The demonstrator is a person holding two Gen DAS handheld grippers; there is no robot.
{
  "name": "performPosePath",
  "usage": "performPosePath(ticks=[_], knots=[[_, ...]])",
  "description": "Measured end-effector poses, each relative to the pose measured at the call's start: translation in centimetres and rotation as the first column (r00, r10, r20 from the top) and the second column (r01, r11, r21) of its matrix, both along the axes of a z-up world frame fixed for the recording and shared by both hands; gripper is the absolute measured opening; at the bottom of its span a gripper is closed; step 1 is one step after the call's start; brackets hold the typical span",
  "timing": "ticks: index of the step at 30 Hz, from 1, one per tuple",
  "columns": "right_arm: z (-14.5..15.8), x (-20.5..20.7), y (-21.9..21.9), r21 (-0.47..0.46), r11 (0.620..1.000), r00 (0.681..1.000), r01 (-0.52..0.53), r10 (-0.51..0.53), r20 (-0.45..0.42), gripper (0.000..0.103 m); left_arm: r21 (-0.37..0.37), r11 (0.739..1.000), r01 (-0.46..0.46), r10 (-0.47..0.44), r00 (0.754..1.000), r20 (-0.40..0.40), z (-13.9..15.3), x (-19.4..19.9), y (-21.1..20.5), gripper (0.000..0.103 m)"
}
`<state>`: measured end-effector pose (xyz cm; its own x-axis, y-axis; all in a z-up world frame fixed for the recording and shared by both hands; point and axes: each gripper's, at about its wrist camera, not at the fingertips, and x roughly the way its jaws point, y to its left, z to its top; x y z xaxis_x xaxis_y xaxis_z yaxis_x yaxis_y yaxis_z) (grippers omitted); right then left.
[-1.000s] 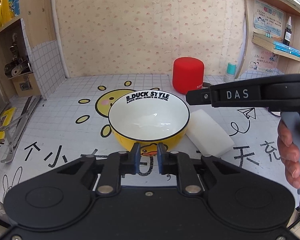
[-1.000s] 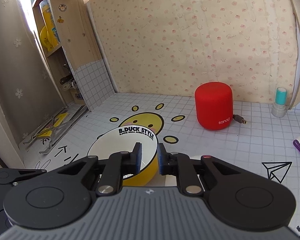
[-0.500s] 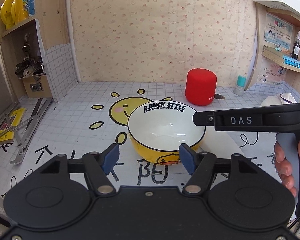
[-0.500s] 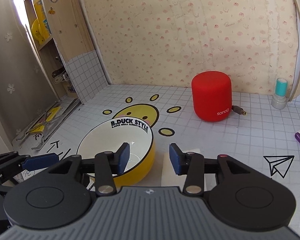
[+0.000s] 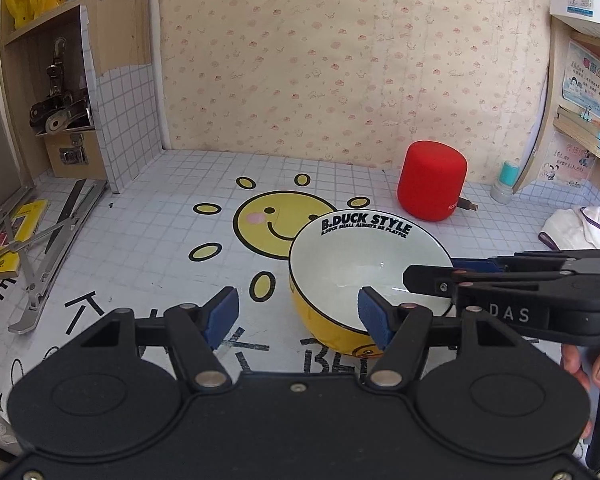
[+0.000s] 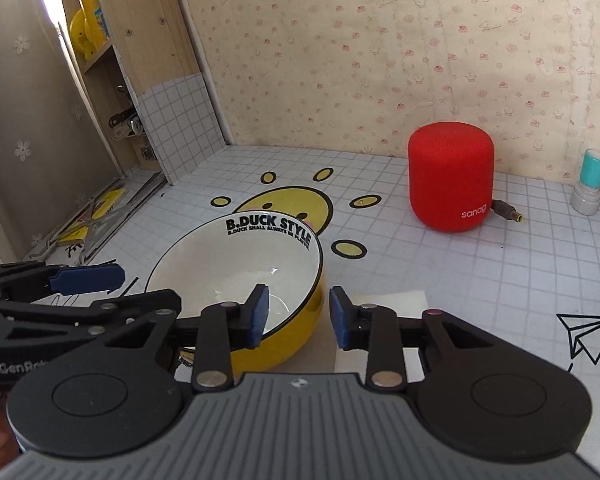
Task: Clean bowl
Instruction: 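Close the left gripper on the yellow bowl rim, then lift and tilt the bowl on its side with the left gripper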
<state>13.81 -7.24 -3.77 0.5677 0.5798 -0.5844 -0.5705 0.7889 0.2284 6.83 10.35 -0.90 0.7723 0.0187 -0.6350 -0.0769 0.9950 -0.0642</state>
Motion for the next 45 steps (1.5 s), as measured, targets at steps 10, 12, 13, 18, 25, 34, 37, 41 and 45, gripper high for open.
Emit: performPosePath(ticks=[10, 12, 13, 18, 25, 34, 37, 41, 45], knots=[[-0.3, -1.1, -0.2, -0.069, 0.997, 0.997, -0.028, 0.033, 0.076, 0.031, -0.141, 0.990, 0.004, -0.010, 0.999, -0.040, -1.1, 1.0, 1.4, 0.064], [-0.5, -1.2, -0.4, -0.077, 0.997, 0.997, -0.028, 0.034, 0.074, 0.031, -0.134, 0.991, 0.019, -0.024, 0.999, -0.038, -1.1, 1.0, 1.1, 0.062], [-0.6, -1.3, -0.5, -0.078, 0.997, 0.997, -0.027, 0.033, 0.073, 0.031, -0.120, 0.992, 0.032, -0.037, 0.999, -0.036, -1.0, 1.0, 0.8, 0.057], [-0.6, -1.9, -0.8, -0.082, 0.996, 0.995, -0.041, 0.048, 0.086, 0.031, -0.102, 0.992, 0.077, -0.082, 0.996, -0.043, -0.9, 1.0, -0.3, 0.034], [-1.2, -2.6, -1.2, -0.111, 0.992, 0.993, -0.055, 0.066, 0.099, 0.031, -0.094, 0.991, 0.098, -0.103, 0.994, -0.047, -0.7, 0.8, -0.8, 0.034], [-1.5, -3.4, -1.2, -0.211, 0.975, 0.982, -0.072, 0.107, 0.158, 0.029, -0.064, 0.989, 0.134, -0.137, 0.990, -0.045, -0.2, 1.4, -1.3, 0.034], [-1.6, -3.8, -1.0, -0.253, 0.963, 0.972, -0.088, 0.139, 0.190, 0.029, -0.049, 0.988, 0.147, -0.150, 0.987, -0.057, -0.2, 1.8, -1.5, 0.034], [-1.3, -4.3, -0.8, -0.281, 0.952, 0.957, -0.119, 0.185, 0.221, 0.029, -0.004, 0.987, 0.163, -0.163, 0.985, -0.058, -0.1, 1.6, -2.1, 0.035], [-1.2, -4.6, -0.6, -0.304, 0.945, 0.949, -0.120, 0.199, 0.243, 0.029, 0.023, 0.985, 0.170, -0.169, 0.985, -0.035, 0.0, 1.3, -2.3, 0.035]])
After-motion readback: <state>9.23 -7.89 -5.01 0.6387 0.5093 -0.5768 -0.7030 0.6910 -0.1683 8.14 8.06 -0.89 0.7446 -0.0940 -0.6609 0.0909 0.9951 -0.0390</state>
